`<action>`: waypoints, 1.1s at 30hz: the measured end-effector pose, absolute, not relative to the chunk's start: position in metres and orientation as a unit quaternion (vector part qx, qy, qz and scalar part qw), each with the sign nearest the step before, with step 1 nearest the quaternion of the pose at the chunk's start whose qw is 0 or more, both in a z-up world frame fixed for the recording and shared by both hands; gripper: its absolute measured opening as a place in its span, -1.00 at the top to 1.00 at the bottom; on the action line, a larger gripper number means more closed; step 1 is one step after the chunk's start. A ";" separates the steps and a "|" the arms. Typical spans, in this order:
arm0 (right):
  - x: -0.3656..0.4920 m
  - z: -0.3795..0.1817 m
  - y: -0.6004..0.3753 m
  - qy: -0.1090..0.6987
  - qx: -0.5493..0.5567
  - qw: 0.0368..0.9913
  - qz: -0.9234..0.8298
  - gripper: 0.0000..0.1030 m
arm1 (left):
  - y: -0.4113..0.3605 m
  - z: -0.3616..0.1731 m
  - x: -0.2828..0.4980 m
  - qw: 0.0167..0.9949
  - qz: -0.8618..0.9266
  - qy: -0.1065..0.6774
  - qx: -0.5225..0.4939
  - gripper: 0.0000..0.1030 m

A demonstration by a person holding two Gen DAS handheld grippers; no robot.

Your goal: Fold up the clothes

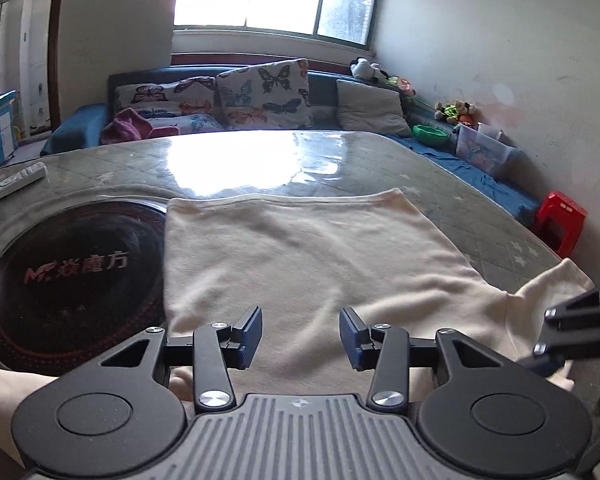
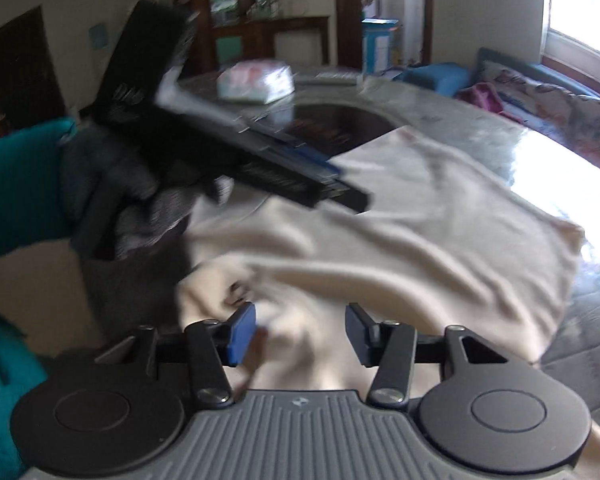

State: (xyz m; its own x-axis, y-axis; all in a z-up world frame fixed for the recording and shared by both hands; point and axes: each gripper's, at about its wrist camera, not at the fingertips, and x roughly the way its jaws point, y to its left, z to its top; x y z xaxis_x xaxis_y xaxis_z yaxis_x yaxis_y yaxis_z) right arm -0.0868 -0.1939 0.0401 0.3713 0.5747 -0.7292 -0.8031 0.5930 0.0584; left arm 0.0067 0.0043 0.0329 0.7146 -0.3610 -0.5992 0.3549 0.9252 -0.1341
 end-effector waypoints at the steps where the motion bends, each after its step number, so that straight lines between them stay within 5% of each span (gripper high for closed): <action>1: -0.089 0.036 -0.190 0.367 -0.162 0.812 0.424 0.10 | 0.003 0.031 0.006 0.925 -0.194 0.326 -0.005 0.12; 4: -0.093 0.033 -0.187 0.363 -0.163 0.817 0.419 0.36 | 0.004 0.025 0.007 0.922 -0.188 0.337 -0.011 0.12; 5: -0.094 0.033 -0.187 0.361 -0.161 0.819 0.416 0.68 | 0.006 0.023 0.008 0.923 -0.184 0.339 -0.014 0.12; 7: -0.094 0.037 -0.192 0.366 -0.151 0.821 0.411 0.88 | 0.010 0.021 0.008 0.923 -0.177 0.341 -0.022 0.12; 29: -0.092 0.034 -0.185 0.367 -0.135 0.809 0.438 0.80 | 0.048 0.026 -0.043 0.939 -0.122 0.319 -0.037 0.07; 33: -0.101 0.036 -0.182 0.353 -0.169 0.805 0.445 0.72 | 0.071 0.037 -0.054 0.952 -0.068 0.295 -0.055 -0.11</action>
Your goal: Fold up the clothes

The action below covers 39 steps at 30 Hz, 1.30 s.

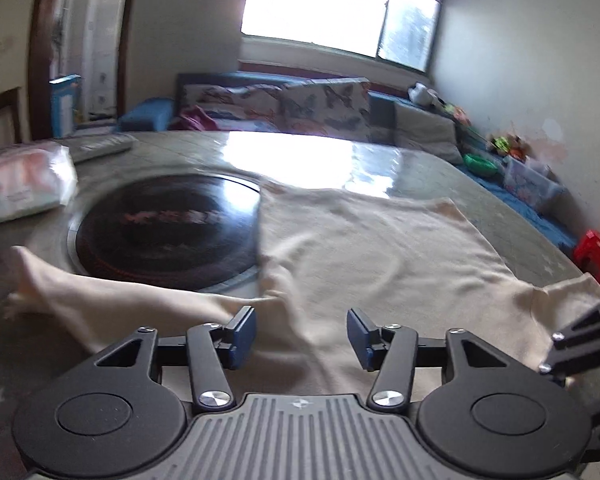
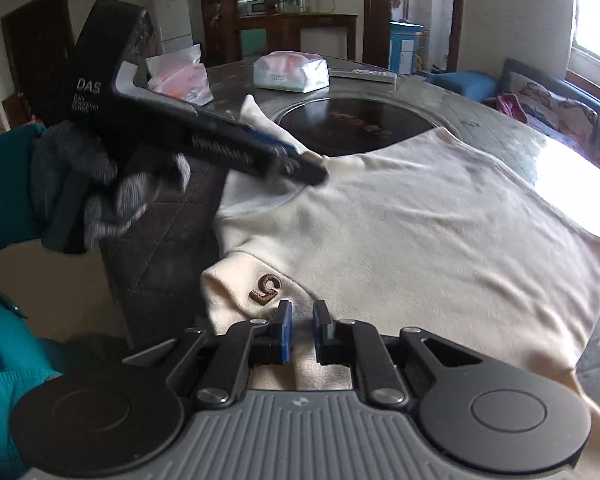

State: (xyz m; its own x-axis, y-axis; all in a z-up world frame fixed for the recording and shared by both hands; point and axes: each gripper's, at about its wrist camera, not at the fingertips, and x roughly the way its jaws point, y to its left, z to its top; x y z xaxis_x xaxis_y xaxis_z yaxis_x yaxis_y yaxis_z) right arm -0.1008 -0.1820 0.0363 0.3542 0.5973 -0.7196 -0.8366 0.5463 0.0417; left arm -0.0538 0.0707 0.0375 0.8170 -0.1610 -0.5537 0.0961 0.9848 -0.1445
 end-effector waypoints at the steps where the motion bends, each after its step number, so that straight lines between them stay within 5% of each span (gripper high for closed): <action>1: -0.099 0.038 -0.183 0.355 -0.165 0.806 0.445 0.66 | 0.079 0.040 -0.054 0.955 -0.044 0.288 -0.061 -0.14; 4: -0.096 0.040 -0.184 0.357 -0.156 0.807 0.443 0.39 | 0.110 0.048 -0.051 0.959 0.048 0.269 -0.079 -0.42; 11: -0.097 0.037 -0.180 0.361 -0.155 0.805 0.445 0.35 | 0.179 0.052 -0.017 0.937 0.153 0.282 -0.138 -0.41; 14: -0.097 0.037 -0.181 0.362 -0.153 0.806 0.443 0.34 | 0.194 0.047 0.001 0.923 0.161 0.310 -0.160 -0.21; 21: -0.096 0.036 -0.181 0.363 -0.149 0.807 0.442 0.32 | 0.202 0.036 0.023 0.909 0.152 0.351 -0.167 0.88; 28: -0.095 0.035 -0.182 0.366 -0.143 0.806 0.443 0.31 | 0.209 0.068 -0.027 0.957 0.053 0.186 -0.218 0.92; 32: -0.094 0.035 -0.180 0.365 -0.146 0.804 0.447 0.09 | 0.210 0.047 -0.030 0.948 0.108 0.248 -0.167 0.92; 39: -0.095 0.037 -0.179 0.362 -0.140 0.805 0.450 0.02 | 0.212 0.026 -0.035 0.925 0.162 0.299 -0.170 0.87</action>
State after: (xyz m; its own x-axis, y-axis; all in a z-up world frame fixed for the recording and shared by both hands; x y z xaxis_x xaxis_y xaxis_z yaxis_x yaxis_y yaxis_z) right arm -0.0951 -0.1791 0.0370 0.3345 0.6222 -0.7078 -0.8248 0.5567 0.0996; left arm -0.0347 0.2122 0.0264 0.7683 0.1989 -0.6084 -0.4021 0.8895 -0.2170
